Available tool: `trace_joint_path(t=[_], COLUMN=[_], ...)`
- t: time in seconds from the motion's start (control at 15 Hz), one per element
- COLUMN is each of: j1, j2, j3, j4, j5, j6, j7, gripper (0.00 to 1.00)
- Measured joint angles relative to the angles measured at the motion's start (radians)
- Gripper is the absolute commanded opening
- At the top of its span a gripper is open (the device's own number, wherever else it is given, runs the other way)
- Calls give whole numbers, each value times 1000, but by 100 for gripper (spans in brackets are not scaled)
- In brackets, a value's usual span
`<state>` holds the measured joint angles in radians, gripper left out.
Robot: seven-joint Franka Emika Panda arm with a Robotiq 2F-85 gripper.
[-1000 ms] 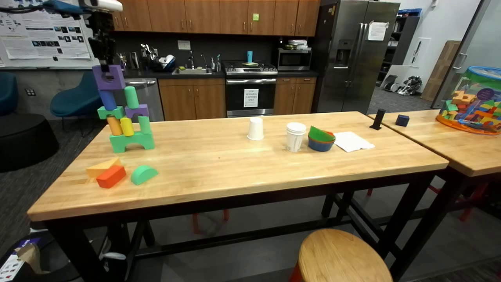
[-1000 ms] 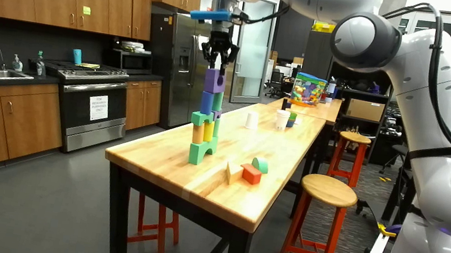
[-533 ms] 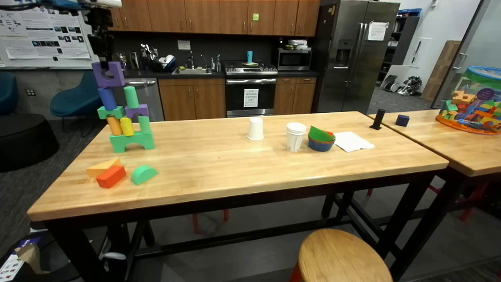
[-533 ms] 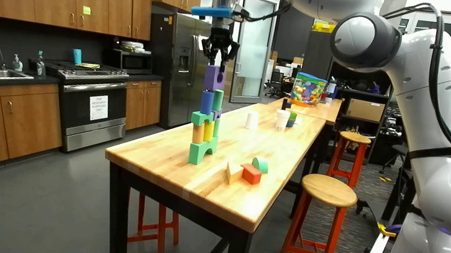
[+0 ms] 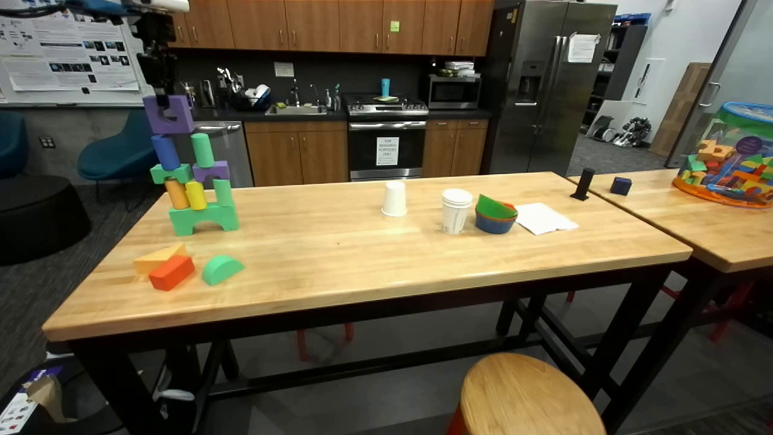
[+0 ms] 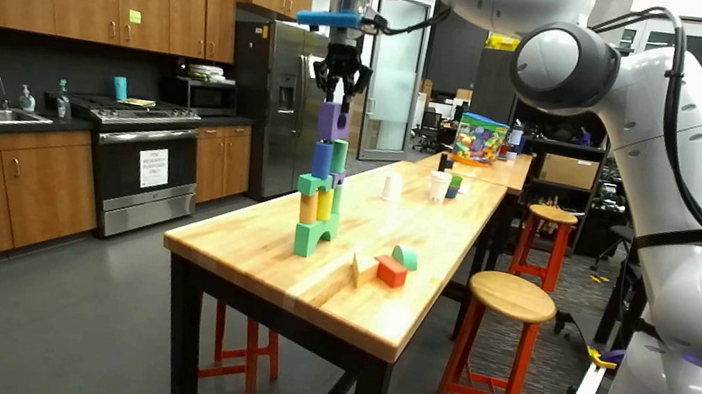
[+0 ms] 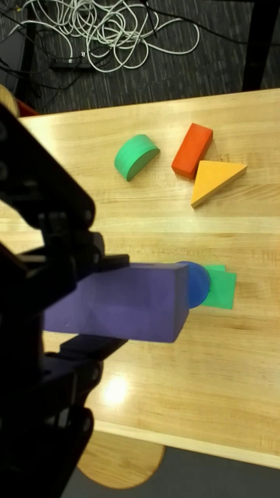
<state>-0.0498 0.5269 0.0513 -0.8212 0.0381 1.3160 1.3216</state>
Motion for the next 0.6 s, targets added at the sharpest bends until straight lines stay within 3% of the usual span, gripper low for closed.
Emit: trace_joint_path(t=[0.6], j1=[0], j2=[19], j3=[0], j4=[27], j5=[0], j6=[0], j7=[-31], gripper=[15])
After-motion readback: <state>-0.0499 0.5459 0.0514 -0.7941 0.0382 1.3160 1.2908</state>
